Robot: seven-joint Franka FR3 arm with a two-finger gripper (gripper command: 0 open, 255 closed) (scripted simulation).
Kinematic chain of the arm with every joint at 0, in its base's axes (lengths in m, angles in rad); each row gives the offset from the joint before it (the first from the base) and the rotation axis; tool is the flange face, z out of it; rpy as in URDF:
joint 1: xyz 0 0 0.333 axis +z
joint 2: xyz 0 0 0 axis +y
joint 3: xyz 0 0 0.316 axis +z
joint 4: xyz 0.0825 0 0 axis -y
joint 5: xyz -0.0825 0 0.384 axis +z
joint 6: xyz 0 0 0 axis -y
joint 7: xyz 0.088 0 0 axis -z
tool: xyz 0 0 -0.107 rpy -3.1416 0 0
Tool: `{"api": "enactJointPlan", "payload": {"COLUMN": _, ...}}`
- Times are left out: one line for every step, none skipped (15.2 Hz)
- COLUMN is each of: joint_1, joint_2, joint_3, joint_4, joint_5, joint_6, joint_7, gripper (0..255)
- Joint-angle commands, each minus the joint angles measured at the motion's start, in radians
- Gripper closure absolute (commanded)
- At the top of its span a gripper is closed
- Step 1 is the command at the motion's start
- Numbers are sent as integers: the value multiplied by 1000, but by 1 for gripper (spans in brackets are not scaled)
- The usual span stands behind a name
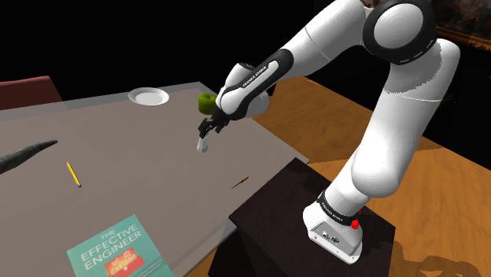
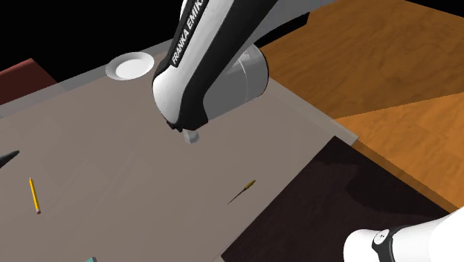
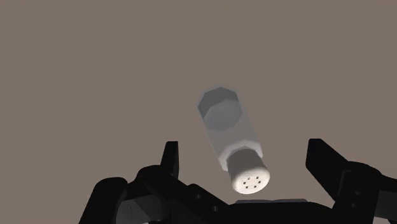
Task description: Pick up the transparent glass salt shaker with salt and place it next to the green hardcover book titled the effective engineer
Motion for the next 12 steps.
{"api": "enactJointPlan", "payload": {"joint_1": 0, "joint_2": 35, "joint_3": 3, "joint_4": 14, "joint_5": 4, "joint_6": 24, "joint_7": -3, "gripper": 0}}
{"api": "enactJointPlan", "payload": {"joint_1": 0, "joint_2": 51, "joint_3": 4, "joint_4": 19, "joint_5": 5, "joint_6": 35, "joint_7": -4, "gripper": 0}}
{"api": "enactJointPlan", "payload": {"joint_1": 0, "joint_2": 67, "joint_3": 6, "joint_4": 25, "joint_5": 6, "joint_6": 45, "joint_7": -6, "gripper": 0}}
{"api": "enactJointPlan", "payload": {"joint_1": 0, "joint_2": 83, "joint_3": 7, "joint_4": 32, "joint_5": 7, "joint_6": 54, "joint_7": -7, "gripper": 0}}
{"api": "enactJointPlan", "payload": {"joint_1": 0, "joint_2": 108, "joint_3": 9, "joint_4": 42, "joint_5": 9, "joint_6": 70, "joint_7": -9, "gripper": 0}}
{"api": "enactJointPlan", "payload": {"joint_1": 0, "joint_2": 108, "joint_3": 9, "joint_4": 42, "joint_5": 9, "joint_6": 70, "joint_7": -9, "gripper": 0}}
{"api": "enactJointPlan", "payload": {"joint_1": 0, "joint_2": 108, "joint_3": 9, "joint_4": 42, "joint_5": 9, "joint_6": 70, "joint_7": -9, "gripper": 0}}
{"api": "enactJointPlan", "payload": {"joint_1": 0, "joint_2": 108, "joint_3": 9, "joint_4": 42, "joint_5": 9, "joint_6": 70, "joint_7": -9, "gripper": 0}}
{"api": "enactJointPlan", "payload": {"joint_1": 0, "joint_2": 108, "joint_3": 9, "joint_4": 42, "joint_5": 9, "joint_6": 70, "joint_7": -9, "gripper": 0}}
{"api": "enactJointPlan", "payload": {"joint_1": 0, "joint_2": 108, "joint_3": 9, "joint_4": 42, "joint_5": 9, "joint_6": 70, "joint_7": -9, "gripper": 0}}
{"api": "enactJointPlan", "payload": {"joint_1": 0, "joint_2": 108, "joint_3": 9, "joint_4": 42, "joint_5": 9, "joint_6": 70, "joint_7": -9, "gripper": 0}}
{"api": "enactJointPlan", "payload": {"joint_1": 0, "joint_2": 108, "joint_3": 9, "joint_4": 42, "joint_5": 9, "joint_6": 70, "joint_7": -9, "gripper": 0}}
